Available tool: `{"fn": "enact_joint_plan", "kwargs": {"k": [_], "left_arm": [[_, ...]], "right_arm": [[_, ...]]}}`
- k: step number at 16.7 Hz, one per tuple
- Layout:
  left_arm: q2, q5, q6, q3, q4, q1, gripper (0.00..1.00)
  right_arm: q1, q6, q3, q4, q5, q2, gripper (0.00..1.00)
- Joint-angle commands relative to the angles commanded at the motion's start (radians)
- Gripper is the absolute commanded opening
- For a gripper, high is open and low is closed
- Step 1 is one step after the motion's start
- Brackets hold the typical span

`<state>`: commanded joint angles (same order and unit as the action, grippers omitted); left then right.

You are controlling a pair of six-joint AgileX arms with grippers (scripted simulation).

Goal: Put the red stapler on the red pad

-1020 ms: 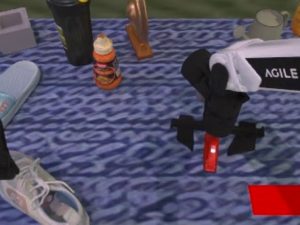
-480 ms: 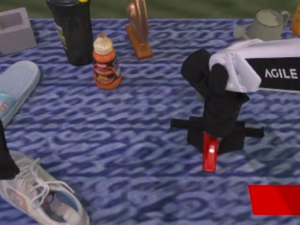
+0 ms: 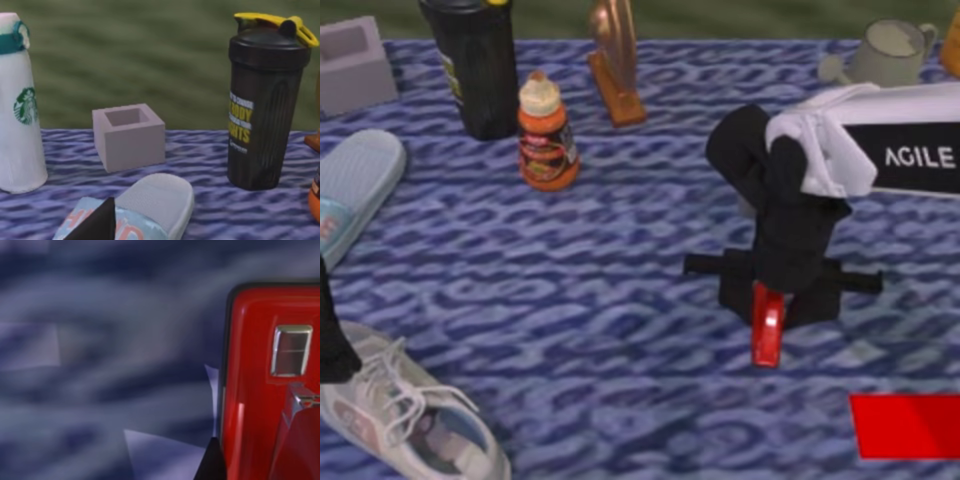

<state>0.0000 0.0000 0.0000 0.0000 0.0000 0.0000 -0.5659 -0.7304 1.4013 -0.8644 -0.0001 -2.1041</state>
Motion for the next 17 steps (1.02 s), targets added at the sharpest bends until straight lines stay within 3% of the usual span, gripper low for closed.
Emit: {"fn": "enact_joint_plan", "kwargs": {"k": [3, 10, 17], "left_arm": [[0.0, 0.0, 0.0, 0.0, 0.0, 0.0, 1.0], [0.0, 0.0, 0.0, 0.0, 0.0, 0.0, 1.0], [0.0, 0.0, 0.0, 0.0, 0.0, 0.0, 1.0]], "right_arm": [[-0.003, 0.0, 0.035, -0.04, 0.001, 0.01, 0.0], [-0.007, 0.003, 0.229, -0.335, -0.001, 0.097, 0.0], [-0.003, -0.01, 0.242, -0.357, 0.0, 0.111, 0.0]]}}
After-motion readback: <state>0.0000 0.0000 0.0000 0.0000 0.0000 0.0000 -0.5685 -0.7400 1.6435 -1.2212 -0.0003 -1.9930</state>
